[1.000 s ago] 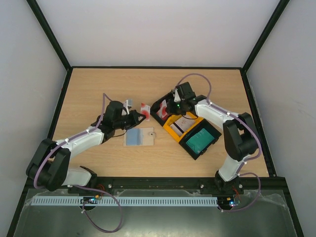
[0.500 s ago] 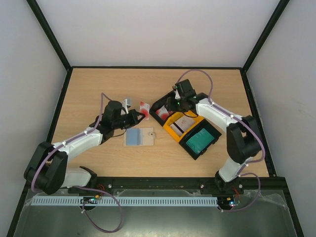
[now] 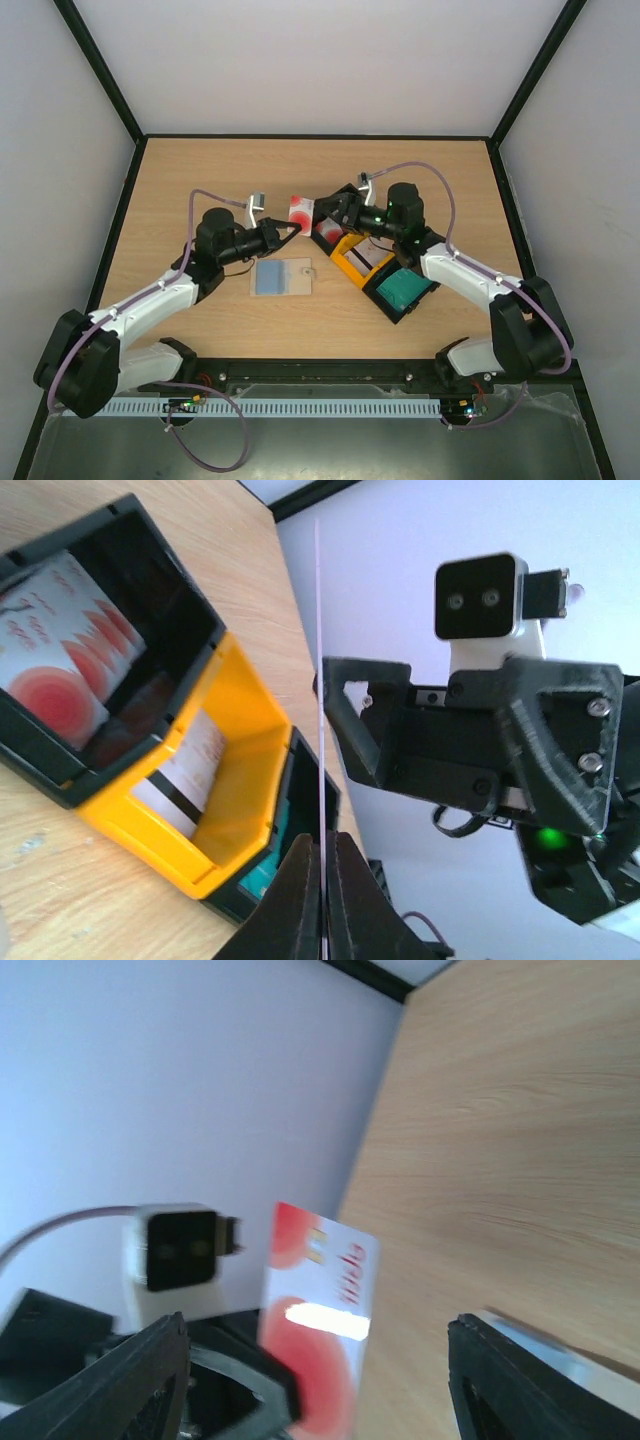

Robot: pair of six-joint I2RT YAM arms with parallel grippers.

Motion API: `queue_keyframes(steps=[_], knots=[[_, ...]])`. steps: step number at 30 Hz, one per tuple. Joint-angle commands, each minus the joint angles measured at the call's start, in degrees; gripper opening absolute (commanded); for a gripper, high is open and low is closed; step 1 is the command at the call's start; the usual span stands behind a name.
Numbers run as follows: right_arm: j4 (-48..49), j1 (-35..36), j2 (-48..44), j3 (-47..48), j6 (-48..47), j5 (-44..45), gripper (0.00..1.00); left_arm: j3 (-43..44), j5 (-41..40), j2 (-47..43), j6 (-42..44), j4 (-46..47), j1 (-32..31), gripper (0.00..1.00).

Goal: Put the credit cards into the card holder
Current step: Insert the credit card into the card holder.

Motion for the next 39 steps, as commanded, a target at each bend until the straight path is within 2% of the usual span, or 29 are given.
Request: queue_keyframes(steps=[1, 8, 13, 14, 19, 22, 26, 30, 31, 33, 35, 37, 39], knots=[[19.5, 1.8, 0.6, -1.6, 11.9, -6.5, 0.66, -0.9, 4.2, -2.6, -4.5, 6.5, -0.6, 0.03], [23.0, 4.9, 0.1, -4.1, 14.7, -5.5, 0.47, -2.1, 4.5, -4.9, -8.4, 10.2, -1.1, 0.03], [21.6, 5.4, -2.3, -5.6, 14.8, -3.5, 0.42, -2.3, 4.6, -6.2, -9.6, 11.4, -1.5, 0.03], [20.5, 5.4, -3.1, -5.9, 14.2, -2.7, 0.42, -2.2, 4.2, -6.7, -9.6, 11.0, -1.5, 0.03], [11.3, 5.4, -7.8, -6.2, 9.2, 4.9, 0.63, -2.0, 1.9, -9.6, -8.4, 7.8, -1.5, 0.03], [11.8, 5.5, -7.4, -5.8, 10.4, 3.4, 0.64, -1.9, 2.3, -10.1, -8.5, 8.2, -1.5, 0.03], [18.1, 6.3, -4.7, -4.9, 14.6, -2.2, 0.6, -2.0, 3.0, -10.2, -9.6, 10.2, -1.7, 0.03], [20.8, 8.2, -3.3, -3.4, 15.5, -3.8, 0.49, -2.3, 3.2, -10.4, -10.9, 12.0, -2.1, 0.03], [21.5, 8.7, -2.8, -3.2, 16.0, -4.0, 0.42, -2.4, 3.3, -10.4, -11.0, 12.2, -2.2, 0.03], [22.5, 9.3, -2.0, -3.6, 17.6, -3.7, 0.18, -2.2, 3.3, -10.2, -11.3, 12.0, -2.6, 0.03], [25.0, 9.4, -2.0, -4.9, 19.5, -2.7, 0.03, -2.4, 2.5, -10.2, -11.9, 10.5, -3.0, 0.03], [26.9, 9.4, -3.0, -6.9, 20.3, -0.6, 0.02, -2.9, 1.7, -10.3, -12.2, 10.1, -3.8, 0.03], [25.0, 9.5, -4.0, -7.2, 18.5, 0.8, 0.02, -3.2, 0.6, -10.7, -11.5, 6.7, -4.3, 0.1]])
